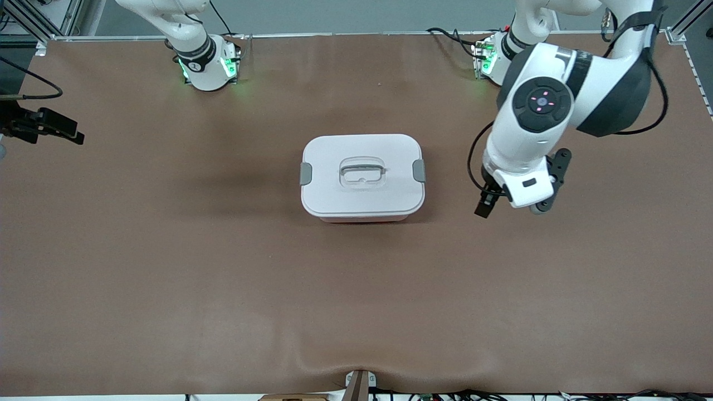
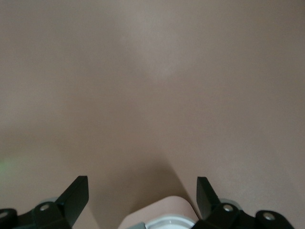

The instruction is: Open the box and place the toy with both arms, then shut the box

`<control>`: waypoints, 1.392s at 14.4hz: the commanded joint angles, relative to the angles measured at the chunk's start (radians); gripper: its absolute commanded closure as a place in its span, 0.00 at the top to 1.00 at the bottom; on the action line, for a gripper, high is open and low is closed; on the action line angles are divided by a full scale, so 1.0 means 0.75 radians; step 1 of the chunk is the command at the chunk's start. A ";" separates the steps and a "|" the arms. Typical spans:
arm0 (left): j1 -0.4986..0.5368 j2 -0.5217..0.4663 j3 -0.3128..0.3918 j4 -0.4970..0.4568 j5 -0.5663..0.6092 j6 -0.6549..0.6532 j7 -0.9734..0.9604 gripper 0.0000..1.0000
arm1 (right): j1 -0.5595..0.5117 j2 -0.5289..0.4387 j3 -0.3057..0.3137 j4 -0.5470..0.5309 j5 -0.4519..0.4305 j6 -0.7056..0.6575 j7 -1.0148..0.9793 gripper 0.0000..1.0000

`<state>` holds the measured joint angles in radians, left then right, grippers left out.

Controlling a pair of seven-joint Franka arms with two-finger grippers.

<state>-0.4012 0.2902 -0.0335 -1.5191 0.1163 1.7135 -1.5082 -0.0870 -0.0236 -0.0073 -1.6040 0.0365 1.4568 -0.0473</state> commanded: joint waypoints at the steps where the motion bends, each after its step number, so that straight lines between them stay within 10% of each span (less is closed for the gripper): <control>1: 0.089 -0.019 -0.011 0.013 -0.006 -0.043 0.170 1.00 | -0.017 -0.014 0.014 0.012 0.037 -0.038 0.020 1.00; 10: 0.475 -0.019 -0.150 0.023 -0.049 -0.055 0.642 1.00 | -0.017 -0.003 0.008 0.044 0.052 -0.040 0.020 1.00; 20: 0.535 -0.153 -0.064 0.107 -0.149 -0.176 1.315 1.00 | -0.007 -0.001 0.014 0.042 0.050 -0.114 -0.002 1.00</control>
<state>-0.0032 0.2156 -0.0946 -1.4367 0.0226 1.5990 -0.6193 -0.0860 -0.0191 -0.0017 -1.5805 0.0802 1.4055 -0.0476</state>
